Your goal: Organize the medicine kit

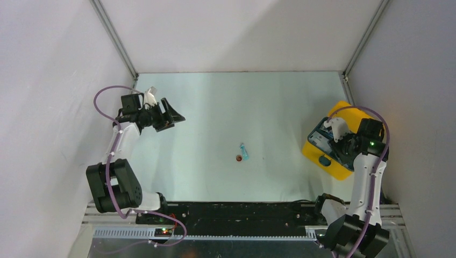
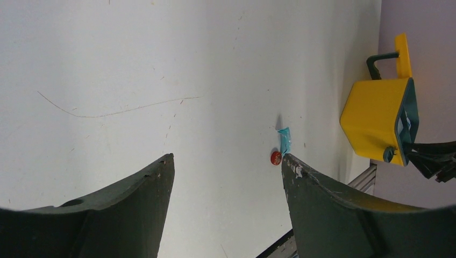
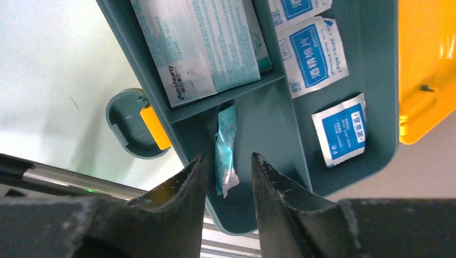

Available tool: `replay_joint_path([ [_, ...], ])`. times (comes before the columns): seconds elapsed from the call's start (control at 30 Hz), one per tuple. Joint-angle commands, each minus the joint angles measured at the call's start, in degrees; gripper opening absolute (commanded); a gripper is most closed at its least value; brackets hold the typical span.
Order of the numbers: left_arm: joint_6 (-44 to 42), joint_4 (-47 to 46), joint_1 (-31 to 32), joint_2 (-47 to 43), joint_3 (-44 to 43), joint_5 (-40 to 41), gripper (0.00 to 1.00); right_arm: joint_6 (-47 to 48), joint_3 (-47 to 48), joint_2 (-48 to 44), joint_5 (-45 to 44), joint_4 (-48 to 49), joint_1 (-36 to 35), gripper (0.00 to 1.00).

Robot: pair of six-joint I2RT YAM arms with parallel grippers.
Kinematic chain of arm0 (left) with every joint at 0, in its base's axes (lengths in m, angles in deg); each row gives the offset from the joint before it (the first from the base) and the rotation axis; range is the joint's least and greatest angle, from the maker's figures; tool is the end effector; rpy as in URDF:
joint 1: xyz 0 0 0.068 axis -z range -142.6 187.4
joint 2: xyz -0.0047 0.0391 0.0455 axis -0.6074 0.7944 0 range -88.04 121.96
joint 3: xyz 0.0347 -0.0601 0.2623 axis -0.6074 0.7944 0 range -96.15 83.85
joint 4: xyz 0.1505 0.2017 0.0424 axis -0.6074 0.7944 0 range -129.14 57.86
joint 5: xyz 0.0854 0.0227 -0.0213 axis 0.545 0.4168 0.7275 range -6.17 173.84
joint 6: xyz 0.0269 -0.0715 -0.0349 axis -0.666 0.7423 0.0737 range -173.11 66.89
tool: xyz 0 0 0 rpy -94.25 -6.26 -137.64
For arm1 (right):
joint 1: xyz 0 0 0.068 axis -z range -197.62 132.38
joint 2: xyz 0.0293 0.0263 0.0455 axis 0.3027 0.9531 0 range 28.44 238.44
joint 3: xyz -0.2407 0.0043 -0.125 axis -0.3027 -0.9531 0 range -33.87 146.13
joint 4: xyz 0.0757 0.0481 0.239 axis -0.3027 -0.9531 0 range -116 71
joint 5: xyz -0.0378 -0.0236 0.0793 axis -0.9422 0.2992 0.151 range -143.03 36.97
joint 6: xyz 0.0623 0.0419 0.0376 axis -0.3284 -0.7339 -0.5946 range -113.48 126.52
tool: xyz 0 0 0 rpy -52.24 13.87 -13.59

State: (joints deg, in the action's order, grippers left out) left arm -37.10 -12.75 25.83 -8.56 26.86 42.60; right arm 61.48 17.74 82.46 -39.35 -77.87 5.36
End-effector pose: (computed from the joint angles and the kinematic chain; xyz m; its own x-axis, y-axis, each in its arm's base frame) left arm 0.3039 0.0128 0.2384 -0.7849 -0.3726 -0.4951 0.0595 0.7500 -0.6587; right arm 0.1692 -0.0528 0.2482 -0.6885 -0.5722 -0.4456 -0.5033 0.8194 -0.2744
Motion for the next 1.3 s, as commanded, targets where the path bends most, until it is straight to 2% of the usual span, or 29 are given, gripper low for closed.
replay_joint_path([
  [0.0,-0.3,-0.2,0.4,-0.6,-2.9,-2.0,0.78,0.0,2.3,-2.0,-0.3,2.6,0.3,0.44],
  [0.03,-0.3,-0.2,0.4,-0.7,-2.8,-1.9,0.77,-0.3,3.2,-2.6,0.3,2.5,0.2,0.5],
  [0.1,-0.4,-0.2,0.4,-0.9,-2.6,-1.7,0.78,-2.0,6.2,-2.7,2.4,1.7,-0.2,0.54],
  [0.23,-0.5,-0.2,0.5,-1.0,-2.4,-1.5,0.78,-9.3,11.5,-1.0,6.4,1.4,-5.0,0.54],
  [0.33,-0.4,-0.2,0.7,-0.9,-2.6,-1.5,0.78,-17.7,12.3,2.5,6.6,3.9,-15.8,0.53],
  [0.43,-0.7,-0.2,0.7,-0.9,-2.2,-1.1,0.78,-29.2,11.1,7.4,5.8,10.6,-26.7,0.55],
  [0.57,-2.3,-0.2,0.8,-1.6,-0.8,1.9,0.78,-33.4,10.4,18.2,2.6,18.1,-45.3,0.58],
  [0.63,-3.1,-0.2,0.8,-2.4,-0.3,3.0,0.78,-34.0,11.5,23.4,1.6,20.4,-49.8,0.57],
  [0.73,-4.0,0.0,0.8,-3.2,-0.3,4.4,0.78,-39.0,12.6,29.7,4.9,25.3,-52.7,0.56],
  [0.9,-5.4,0.5,0.8,-3.1,-1.0,7.6,0.78,-53.3,16.3,41.0,11.8,30.1,-54.9,0.54],
  [1.13,-5.7,1.6,0.8,-1.4,-1.8,7.6,0.78,-57.8,20.8,51.1,9.7,30.0,-61.1,0.54],
  [1.27,-5.7,1.9,0.8,-1.3,-1.8,7.0,0.78,-59.0,23.9,55.4,6.8,28.9,-62.6,0.5],
])
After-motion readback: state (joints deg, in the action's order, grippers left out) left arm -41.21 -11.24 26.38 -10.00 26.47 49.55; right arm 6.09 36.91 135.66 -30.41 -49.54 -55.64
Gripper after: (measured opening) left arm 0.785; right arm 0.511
